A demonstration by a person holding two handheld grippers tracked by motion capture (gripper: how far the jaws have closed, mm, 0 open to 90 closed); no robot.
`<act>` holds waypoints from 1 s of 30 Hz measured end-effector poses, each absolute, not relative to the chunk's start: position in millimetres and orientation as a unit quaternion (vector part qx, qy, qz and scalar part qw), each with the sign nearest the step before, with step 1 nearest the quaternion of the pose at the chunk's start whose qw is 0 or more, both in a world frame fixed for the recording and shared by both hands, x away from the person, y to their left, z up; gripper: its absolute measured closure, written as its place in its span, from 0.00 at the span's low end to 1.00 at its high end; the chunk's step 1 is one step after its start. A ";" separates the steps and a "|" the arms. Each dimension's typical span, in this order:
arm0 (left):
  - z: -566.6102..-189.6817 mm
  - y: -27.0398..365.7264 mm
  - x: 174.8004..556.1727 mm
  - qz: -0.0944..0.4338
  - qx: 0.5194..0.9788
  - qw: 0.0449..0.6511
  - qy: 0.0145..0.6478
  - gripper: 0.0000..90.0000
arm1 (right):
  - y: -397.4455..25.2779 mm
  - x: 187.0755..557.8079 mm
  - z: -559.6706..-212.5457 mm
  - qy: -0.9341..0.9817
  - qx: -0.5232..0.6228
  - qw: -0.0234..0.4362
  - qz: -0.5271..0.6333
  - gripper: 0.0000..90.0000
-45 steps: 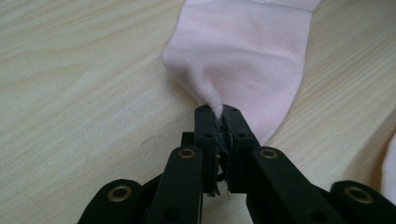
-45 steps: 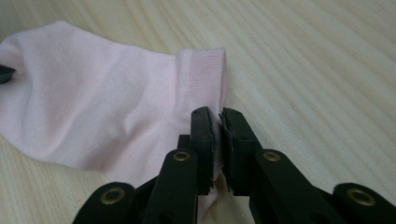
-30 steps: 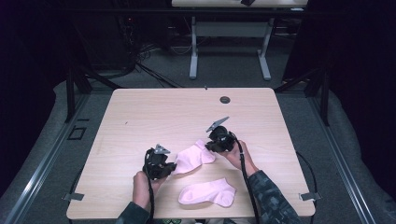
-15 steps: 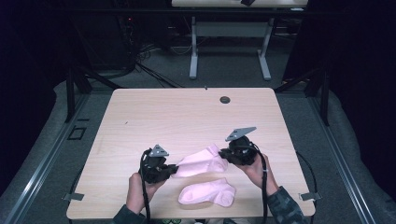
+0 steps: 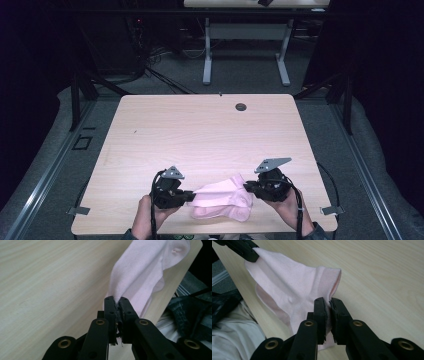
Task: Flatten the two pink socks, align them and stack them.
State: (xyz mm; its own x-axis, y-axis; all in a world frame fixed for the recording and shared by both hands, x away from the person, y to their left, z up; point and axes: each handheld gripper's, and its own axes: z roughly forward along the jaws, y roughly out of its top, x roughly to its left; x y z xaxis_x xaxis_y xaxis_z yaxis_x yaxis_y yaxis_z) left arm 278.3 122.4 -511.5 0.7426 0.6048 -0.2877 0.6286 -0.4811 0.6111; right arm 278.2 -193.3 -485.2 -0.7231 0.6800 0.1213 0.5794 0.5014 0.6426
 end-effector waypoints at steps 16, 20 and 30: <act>-550.1 100.9 276.1 -0.001 0.893 0.279 0.354 0.93 | -192.3 275.7 -544.2 0.868 0.394 0.051 0.299 0.91; -553.2 99.5 275.8 0.012 0.893 0.274 0.357 0.87 | -190.4 276.3 -550.2 0.869 0.393 0.062 0.293 0.90; -548.5 105.7 274.1 0.085 0.878 0.291 0.370 0.35 | -190.0 273.5 -553.1 0.867 0.383 0.093 0.303 0.66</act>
